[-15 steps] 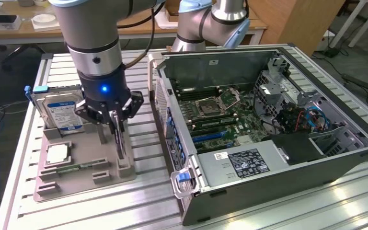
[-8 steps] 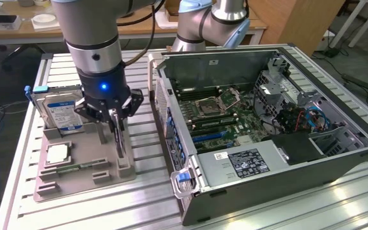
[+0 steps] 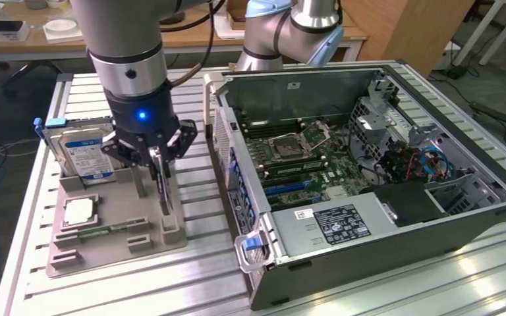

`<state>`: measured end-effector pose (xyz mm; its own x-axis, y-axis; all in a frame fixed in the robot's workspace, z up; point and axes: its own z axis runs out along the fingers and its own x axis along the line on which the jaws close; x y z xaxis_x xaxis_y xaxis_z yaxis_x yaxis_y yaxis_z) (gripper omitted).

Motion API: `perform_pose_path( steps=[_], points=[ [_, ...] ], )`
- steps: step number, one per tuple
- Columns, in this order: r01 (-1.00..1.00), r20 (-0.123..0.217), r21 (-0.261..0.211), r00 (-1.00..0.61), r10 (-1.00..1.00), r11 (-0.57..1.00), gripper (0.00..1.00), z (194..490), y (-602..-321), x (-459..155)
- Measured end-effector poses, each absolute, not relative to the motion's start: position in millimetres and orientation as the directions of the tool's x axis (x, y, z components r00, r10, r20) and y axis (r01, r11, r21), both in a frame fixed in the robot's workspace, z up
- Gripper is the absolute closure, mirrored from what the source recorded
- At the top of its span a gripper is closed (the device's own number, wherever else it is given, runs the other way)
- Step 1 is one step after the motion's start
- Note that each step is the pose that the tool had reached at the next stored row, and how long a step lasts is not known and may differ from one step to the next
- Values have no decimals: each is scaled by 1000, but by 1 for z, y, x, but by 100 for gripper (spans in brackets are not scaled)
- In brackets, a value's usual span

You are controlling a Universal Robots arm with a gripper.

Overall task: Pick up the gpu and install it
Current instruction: 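Pick up the gpu and move the gpu toward the slot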

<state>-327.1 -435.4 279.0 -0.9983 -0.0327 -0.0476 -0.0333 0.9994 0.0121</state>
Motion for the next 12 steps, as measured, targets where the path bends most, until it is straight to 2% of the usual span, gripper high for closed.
perform_pose_path(
  steps=[12],
  points=[
    [-33,-48,12,-998,-33,999,74,288,-435,-327]
  ],
)
